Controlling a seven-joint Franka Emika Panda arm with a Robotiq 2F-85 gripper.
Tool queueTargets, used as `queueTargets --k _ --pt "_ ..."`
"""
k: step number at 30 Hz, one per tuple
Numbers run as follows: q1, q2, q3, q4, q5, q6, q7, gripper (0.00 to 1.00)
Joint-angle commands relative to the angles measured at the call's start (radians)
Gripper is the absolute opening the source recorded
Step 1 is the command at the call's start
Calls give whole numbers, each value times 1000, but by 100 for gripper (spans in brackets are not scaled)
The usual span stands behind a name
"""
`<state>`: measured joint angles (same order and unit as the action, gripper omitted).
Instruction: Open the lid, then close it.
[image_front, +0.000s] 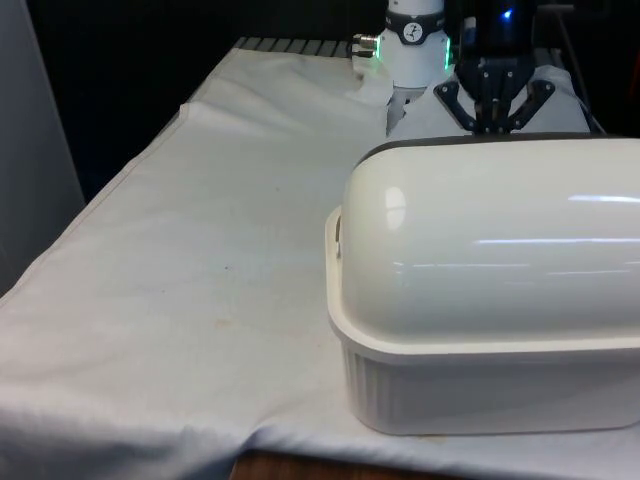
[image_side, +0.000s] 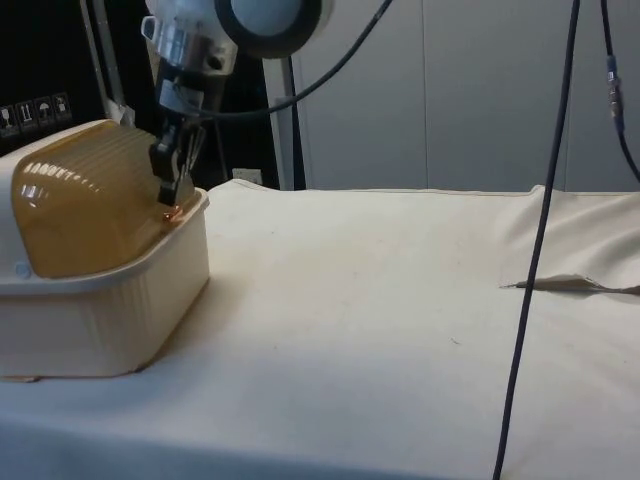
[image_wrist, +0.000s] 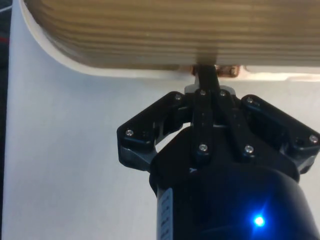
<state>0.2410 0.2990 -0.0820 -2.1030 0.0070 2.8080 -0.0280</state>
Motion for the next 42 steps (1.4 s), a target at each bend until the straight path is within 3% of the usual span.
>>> queueTargets --k 1,6,15,16,19,30,36,37,42 --pt "0 -9 5 -15 5 1 -1 0" --pt "0 -14 4 -33 0 0 1 0" --pt "2 -77 7 -128 -3 5 4 0" --pt "0 -64 8 -113 -1 0 1 0" --pt "2 -101 6 -161 -6 7 3 0" --pt "-4 -145 4 -181 3 -10 -11 1" --pt "-3 -145 2 -180 -1 -7 -9 25" --pt "-4 -154 6 -186 8 -11 -13 25" --pt "-4 -156 7 -187 10 -12 -14 54"
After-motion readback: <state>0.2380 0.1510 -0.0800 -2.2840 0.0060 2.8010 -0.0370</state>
